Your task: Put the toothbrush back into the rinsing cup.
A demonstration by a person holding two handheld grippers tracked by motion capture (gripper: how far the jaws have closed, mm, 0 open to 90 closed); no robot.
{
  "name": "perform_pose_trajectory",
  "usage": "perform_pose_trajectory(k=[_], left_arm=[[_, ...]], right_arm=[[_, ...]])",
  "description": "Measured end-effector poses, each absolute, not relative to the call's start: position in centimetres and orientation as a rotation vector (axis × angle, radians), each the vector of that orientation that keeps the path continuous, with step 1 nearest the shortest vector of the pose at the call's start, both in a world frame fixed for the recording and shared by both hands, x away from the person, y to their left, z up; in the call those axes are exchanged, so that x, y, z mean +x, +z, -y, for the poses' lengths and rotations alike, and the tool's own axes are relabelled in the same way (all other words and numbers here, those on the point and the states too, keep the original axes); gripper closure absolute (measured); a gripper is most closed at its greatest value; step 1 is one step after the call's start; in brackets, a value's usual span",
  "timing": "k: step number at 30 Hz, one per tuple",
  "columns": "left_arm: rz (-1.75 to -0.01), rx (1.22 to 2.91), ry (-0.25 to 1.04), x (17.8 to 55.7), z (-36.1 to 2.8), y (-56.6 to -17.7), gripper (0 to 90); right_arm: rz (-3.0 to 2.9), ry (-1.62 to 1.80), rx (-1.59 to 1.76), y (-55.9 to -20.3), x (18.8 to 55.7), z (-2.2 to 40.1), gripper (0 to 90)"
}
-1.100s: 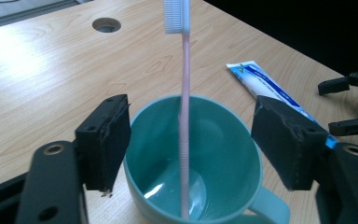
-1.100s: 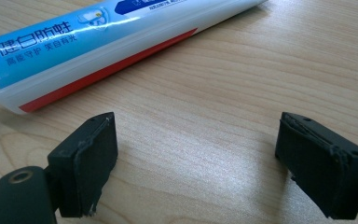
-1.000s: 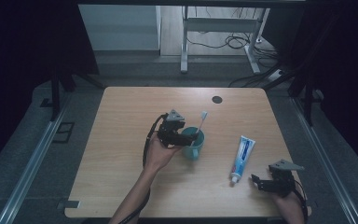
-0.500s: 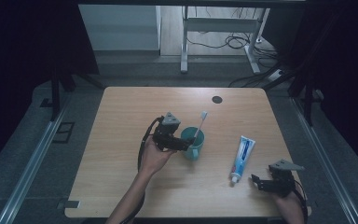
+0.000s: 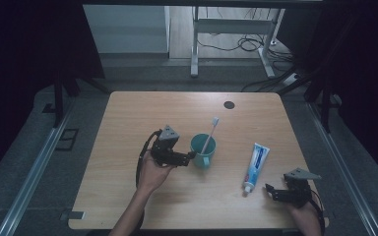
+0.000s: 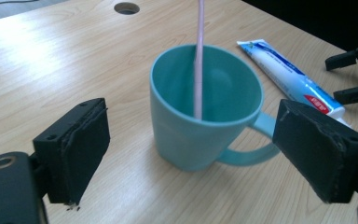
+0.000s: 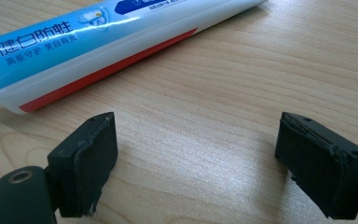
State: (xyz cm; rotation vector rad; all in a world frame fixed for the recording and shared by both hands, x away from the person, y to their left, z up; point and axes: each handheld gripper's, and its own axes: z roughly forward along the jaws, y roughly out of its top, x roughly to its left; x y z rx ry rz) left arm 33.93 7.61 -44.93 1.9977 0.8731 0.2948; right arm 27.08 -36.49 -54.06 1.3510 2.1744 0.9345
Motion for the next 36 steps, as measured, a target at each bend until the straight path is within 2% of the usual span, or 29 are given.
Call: perform_pose_trajectory(k=[12,36], left_arm=[[-0.881,2.021,0.332,32.6,-8.6,-45.5,3.7],[-0.919,2.038,0.411,29.8,-11.6,-48.6,2.0]], right_arm=[[-2.174,0.935,1.351,-54.1,27.1,36.5,12.7],[-2.174,0.934,1.351,-54.1,27.1,36.5,12.7]])
